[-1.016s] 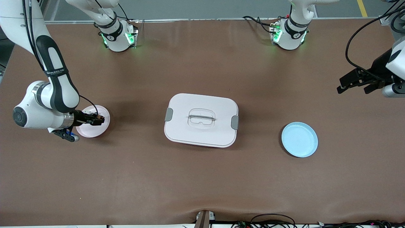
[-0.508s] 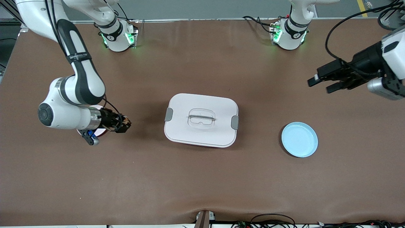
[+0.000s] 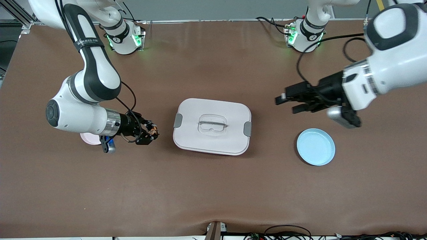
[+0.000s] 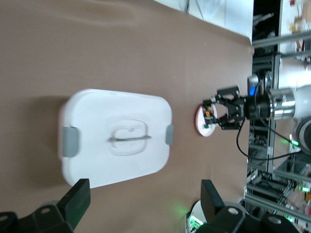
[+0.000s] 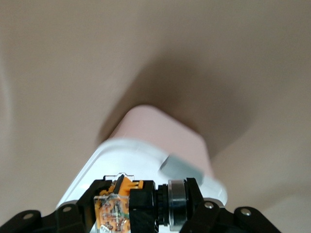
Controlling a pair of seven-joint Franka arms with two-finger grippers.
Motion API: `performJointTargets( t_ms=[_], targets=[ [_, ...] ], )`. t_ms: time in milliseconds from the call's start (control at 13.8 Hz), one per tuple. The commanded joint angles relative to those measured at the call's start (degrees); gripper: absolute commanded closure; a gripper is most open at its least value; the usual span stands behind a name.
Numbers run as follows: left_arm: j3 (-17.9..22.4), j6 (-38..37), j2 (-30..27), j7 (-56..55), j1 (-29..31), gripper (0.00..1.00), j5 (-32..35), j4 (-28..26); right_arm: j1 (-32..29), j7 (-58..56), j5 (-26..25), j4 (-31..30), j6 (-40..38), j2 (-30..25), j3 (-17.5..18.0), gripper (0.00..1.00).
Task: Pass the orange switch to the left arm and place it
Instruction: 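Carry the switch over the box with the right gripper while the left gripper approaches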
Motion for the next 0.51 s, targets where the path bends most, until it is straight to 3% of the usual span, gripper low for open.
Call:
performJointTargets(
  t_ms=[0, 145, 435],
  targets=[
    [0.2, 1.3, 2.0, -0.4, -3.5, 0.00, -1.0, 1.2, 2.5, 3.5, 8.6, 2.4, -0.2, 0.9, -0.7, 1.00],
    [0.2, 2.6, 3.0, -0.6, -6.1, 0.00, -1.5, 1.2, 3.7, 5.3, 12.4, 2.5, 0.7, 0.9, -0.8, 1.00],
    [0.2, 6.7, 6.1, -0.7, -10.2, 0.00, -3.1, 1.2, 6.0, 15.8, 13.6, 6.7, 0.9, 1.7, -0.8, 1.00]
  ],
)
